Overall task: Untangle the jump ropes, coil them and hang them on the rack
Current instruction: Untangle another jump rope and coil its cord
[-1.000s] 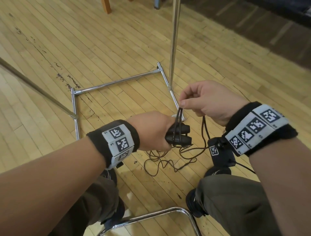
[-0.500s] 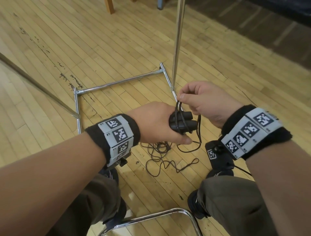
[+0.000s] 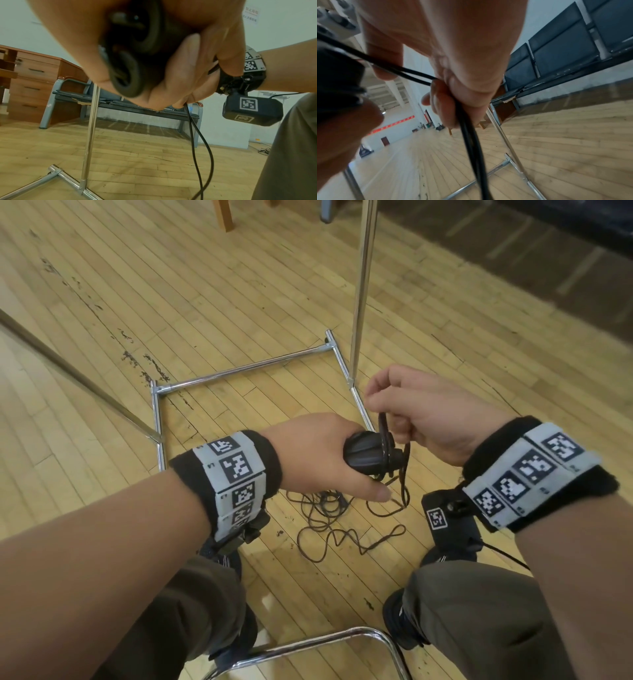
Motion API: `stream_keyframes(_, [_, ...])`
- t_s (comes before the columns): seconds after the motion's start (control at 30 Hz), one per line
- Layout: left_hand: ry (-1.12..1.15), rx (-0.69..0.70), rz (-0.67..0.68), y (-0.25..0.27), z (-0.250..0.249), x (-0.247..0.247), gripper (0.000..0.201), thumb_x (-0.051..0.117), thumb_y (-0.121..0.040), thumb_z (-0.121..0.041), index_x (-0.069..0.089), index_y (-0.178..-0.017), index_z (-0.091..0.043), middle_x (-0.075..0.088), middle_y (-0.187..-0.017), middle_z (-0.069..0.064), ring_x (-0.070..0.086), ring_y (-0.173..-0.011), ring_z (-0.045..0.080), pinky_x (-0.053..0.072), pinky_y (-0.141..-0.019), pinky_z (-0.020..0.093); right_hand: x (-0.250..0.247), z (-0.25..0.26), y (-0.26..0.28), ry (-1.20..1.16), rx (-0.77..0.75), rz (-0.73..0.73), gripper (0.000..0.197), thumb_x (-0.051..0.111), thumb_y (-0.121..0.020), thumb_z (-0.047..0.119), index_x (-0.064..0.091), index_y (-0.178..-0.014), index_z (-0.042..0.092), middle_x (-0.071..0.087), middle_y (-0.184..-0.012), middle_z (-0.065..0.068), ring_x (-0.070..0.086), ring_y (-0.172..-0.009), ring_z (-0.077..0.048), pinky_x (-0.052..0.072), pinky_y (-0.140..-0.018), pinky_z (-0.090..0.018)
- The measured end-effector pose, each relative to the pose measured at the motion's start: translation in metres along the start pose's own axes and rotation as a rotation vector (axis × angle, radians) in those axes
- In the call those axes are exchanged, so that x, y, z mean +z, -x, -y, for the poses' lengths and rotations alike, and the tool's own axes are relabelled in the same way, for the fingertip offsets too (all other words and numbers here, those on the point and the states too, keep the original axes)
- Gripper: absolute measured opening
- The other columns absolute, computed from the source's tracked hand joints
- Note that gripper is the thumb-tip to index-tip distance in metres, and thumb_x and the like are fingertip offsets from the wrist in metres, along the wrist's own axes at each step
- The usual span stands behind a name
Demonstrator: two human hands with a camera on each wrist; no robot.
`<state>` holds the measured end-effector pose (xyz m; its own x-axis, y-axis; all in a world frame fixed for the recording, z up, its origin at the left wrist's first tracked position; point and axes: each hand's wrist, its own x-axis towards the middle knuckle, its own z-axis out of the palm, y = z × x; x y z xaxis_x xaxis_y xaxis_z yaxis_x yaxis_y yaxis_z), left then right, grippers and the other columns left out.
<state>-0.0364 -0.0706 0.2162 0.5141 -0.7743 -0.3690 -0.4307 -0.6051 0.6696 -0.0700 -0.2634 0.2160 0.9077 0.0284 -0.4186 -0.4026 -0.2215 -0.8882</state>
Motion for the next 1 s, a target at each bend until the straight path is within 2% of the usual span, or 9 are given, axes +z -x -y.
stream_keyframes(0.1, [0.004, 0.023, 0.048, -0.001, -0.002, 0.004, 0.047, 0.079, -0.076, -0.072, 0.059, -0.078, -0.029, 0.059, -0.056, -0.023, 0.056, -0.055, -0.004, 0.040, -0.050, 0.009, 0.008, -0.001, 0.003, 0.236, -0.136, -0.030, 0.035, 0.074, -0.092, 0.043, 0.068, -0.097, 0.010, 0.055, -0.072, 0.006, 0.050, -0.062, -0.006, 0.046, -0.063, -0.031])
stream_keyframes(0.2, [-0.023, 0.018, 0.057, -0.003, -0.004, 0.010, 0.061, 0.071, -0.069, -0.084, 0.064, -0.080, -0.024, 0.057, -0.052, -0.019, 0.056, -0.052, -0.004, 0.040, -0.047, 0.010, 0.013, 0.001, 0.002, 0.320, -0.182, -0.077, 0.045, 0.073, -0.091, 0.046, 0.064, -0.090, 0.001, 0.051, -0.066, 0.005, 0.045, -0.059, -0.009, 0.042, -0.063, -0.035])
stream_keyframes(0.33, [-0.045, 0.022, 0.067, -0.002, -0.006, 0.014, 0.081, 0.049, -0.058, -0.099, 0.064, -0.078, -0.022, 0.056, -0.050, -0.013, 0.054, -0.048, -0.002, 0.041, -0.051, 0.016, 0.018, 0.006, 0.003, 0.491, -0.233, -0.160, 0.044, 0.067, -0.092, 0.056, 0.057, -0.076, 0.016, 0.047, -0.055, 0.012, 0.043, -0.049, -0.002, 0.039, -0.056, -0.029])
stream_keyframes(0.4, [-0.056, 0.028, 0.055, -0.001, -0.009, 0.015, 0.086, 0.041, -0.063, -0.100, 0.065, -0.074, -0.018, 0.055, -0.049, -0.010, 0.053, -0.046, 0.000, 0.040, -0.047, 0.014, 0.021, 0.007, 0.004, 0.575, -0.243, -0.187, 0.044, 0.064, -0.093, 0.059, 0.055, -0.074, 0.021, 0.049, -0.057, 0.011, 0.045, -0.050, 0.001, 0.037, -0.055, -0.027])
stream_keyframes(0.53, [-0.096, 0.008, 0.024, -0.001, -0.011, 0.018, 0.076, 0.043, -0.071, -0.094, 0.064, -0.069, -0.020, 0.056, -0.048, -0.013, 0.053, -0.045, 0.000, 0.037, -0.039, 0.011, 0.019, 0.008, 0.004, 0.633, -0.231, -0.206, 0.045, 0.062, -0.094, 0.060, 0.056, -0.075, 0.020, 0.050, -0.061, 0.009, 0.045, -0.052, 0.002, 0.035, -0.054, -0.026])
stream_keyframes(0.67, [-0.111, 0.001, 0.006, -0.003, -0.011, 0.021, 0.055, 0.054, -0.078, -0.080, 0.057, -0.066, -0.027, 0.056, -0.049, -0.017, 0.053, -0.048, 0.001, 0.038, -0.048, 0.021, 0.016, 0.006, 0.005, 0.635, -0.220, -0.222, 0.045, 0.063, -0.093, 0.059, 0.056, -0.074, 0.019, 0.048, -0.060, 0.010, 0.043, -0.051, -0.001, 0.033, -0.052, -0.023])
stream_keyframes(0.77, [-0.066, 0.010, 0.009, -0.003, -0.011, 0.015, 0.046, 0.060, -0.081, -0.073, 0.058, -0.072, -0.028, 0.059, -0.053, -0.016, 0.054, -0.050, 0.001, 0.039, -0.048, 0.017, 0.007, 0.007, 0.006, 0.577, -0.203, -0.243, 0.046, 0.065, -0.093, 0.058, 0.054, -0.071, 0.019, 0.044, -0.055, 0.011, 0.043, -0.046, -0.001, 0.035, -0.045, -0.016])
stream_keyframes(0.93, [-0.007, 0.060, -0.005, 0.005, -0.018, 0.000, 0.044, 0.055, -0.072, -0.077, 0.054, -0.078, -0.033, 0.057, -0.055, -0.026, 0.056, -0.053, -0.001, 0.039, -0.047, 0.011, 0.002, 0.006, 0.010, 0.439, -0.139, -0.196, 0.054, 0.065, -0.092, 0.059, 0.054, -0.074, 0.009, 0.044, -0.061, 0.003, 0.042, -0.055, -0.009, 0.041, -0.057, -0.036])
stream_keyframes(1.0, [0.057, 0.081, -0.032, 0.007, -0.020, -0.005, 0.048, 0.048, -0.067, -0.081, 0.054, -0.076, -0.035, 0.057, -0.055, -0.025, 0.055, -0.051, -0.001, 0.039, -0.049, 0.012, 0.006, 0.009, 0.013, 0.297, -0.084, -0.123, 0.058, 0.064, -0.094, 0.056, 0.056, -0.082, 0.000, 0.049, -0.071, -0.010, 0.048, -0.065, -0.022, 0.045, -0.063, -0.047])
